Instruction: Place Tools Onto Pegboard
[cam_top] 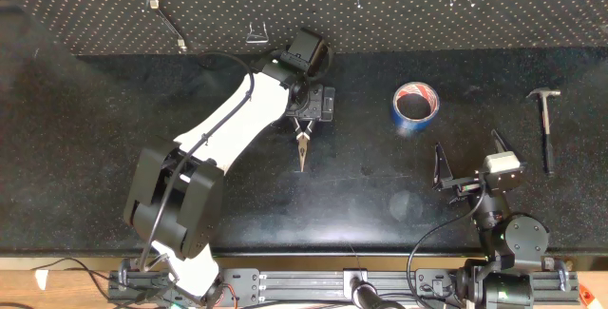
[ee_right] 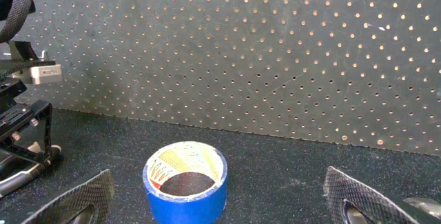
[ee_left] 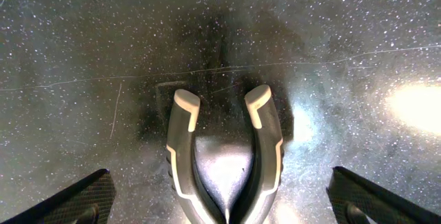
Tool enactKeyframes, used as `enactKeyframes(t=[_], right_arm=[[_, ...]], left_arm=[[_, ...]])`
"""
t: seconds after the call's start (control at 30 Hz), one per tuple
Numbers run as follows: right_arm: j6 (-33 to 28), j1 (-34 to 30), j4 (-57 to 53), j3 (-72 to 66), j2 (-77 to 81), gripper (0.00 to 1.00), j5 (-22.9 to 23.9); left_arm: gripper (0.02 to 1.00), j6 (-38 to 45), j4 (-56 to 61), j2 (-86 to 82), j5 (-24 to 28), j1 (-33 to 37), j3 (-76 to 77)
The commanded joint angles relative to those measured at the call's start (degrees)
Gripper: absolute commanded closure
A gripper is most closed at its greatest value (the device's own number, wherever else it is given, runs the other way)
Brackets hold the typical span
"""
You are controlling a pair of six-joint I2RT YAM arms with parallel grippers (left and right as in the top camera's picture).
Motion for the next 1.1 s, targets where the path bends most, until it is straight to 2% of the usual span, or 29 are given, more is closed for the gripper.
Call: enactKeyframes(t=[0.03, 0.87, 1.1], right_arm=[[0.9, 0.3, -0.2, -0.2, -0.4, 0.005, 0.0], [0.9, 0.3, -0.2, -0.2, -0.4, 0.005, 0.0], [0.9, 0.3, -0.2, -0.2, -0.4, 0.005, 0.0]], left_arm=[[0.023, -2.0, 0.0, 2.0, -0.8, 0.2, 1.0], [0.018, -5.4, -0.1, 3.7, -0.7, 0.1, 1.0], [0.018, -5.4, -0.7, 3.7, -2.8, 0.1, 1.0]])
